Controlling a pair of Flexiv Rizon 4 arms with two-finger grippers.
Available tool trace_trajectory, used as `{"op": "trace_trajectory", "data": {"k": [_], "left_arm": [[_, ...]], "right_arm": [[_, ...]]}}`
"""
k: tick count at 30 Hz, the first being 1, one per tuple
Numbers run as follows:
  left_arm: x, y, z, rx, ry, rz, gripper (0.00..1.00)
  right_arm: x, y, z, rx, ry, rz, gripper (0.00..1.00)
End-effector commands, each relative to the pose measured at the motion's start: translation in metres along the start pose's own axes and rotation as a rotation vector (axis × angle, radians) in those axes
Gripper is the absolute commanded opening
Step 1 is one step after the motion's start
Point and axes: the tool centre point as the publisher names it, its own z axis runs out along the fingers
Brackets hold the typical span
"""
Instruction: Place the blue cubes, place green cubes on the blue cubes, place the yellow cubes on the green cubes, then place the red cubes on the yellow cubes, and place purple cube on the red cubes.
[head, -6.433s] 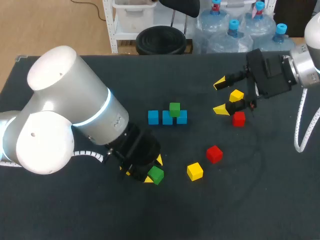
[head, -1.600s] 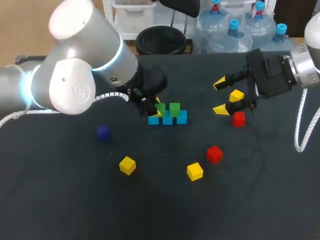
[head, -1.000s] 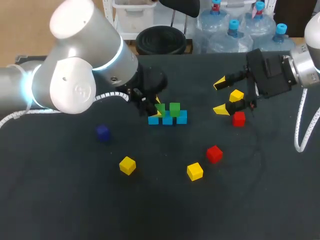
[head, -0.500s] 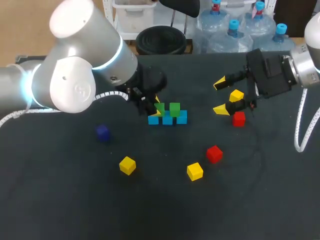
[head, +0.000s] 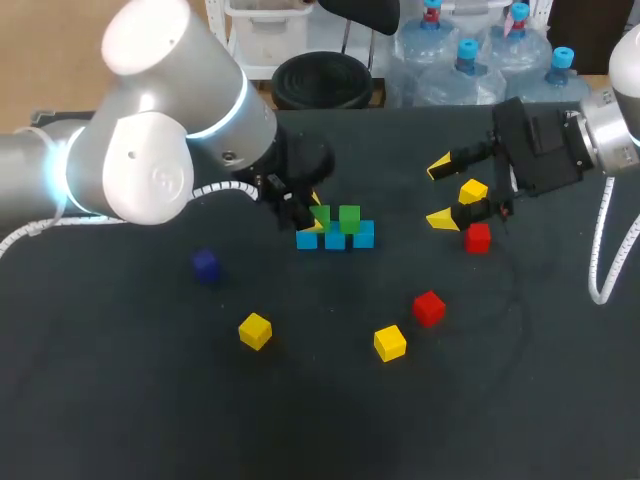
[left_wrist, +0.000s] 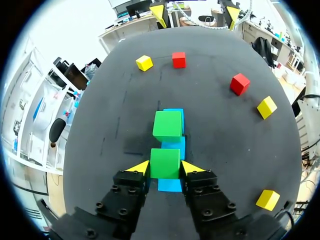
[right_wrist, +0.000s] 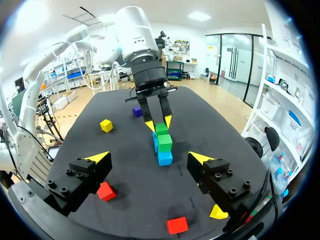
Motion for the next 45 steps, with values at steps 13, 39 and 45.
{"op": "trace_trajectory", "data": {"k": [13, 39, 45], "left_arm": [[0.0004, 0.0026, 0.0015, 0.014, 0.005, 0.006, 0.19], [0.0009, 0.0021, 0.0030, 0.024, 0.009, 0.005, 0.37], [0.0009, 0.0020, 0.0031, 0.024, 0.013, 0.004, 0.40]], "right_arm": [[0.0003, -0.0002, 0.0006, 0.000, -0.002, -0.001, 1.00], [0.0003, -0.0002, 0.0006, 0.000, -0.002, -0.001, 1.00], [0.0003, -0.0002, 0.0006, 0.000, -0.002, -0.001, 1.00]]}}
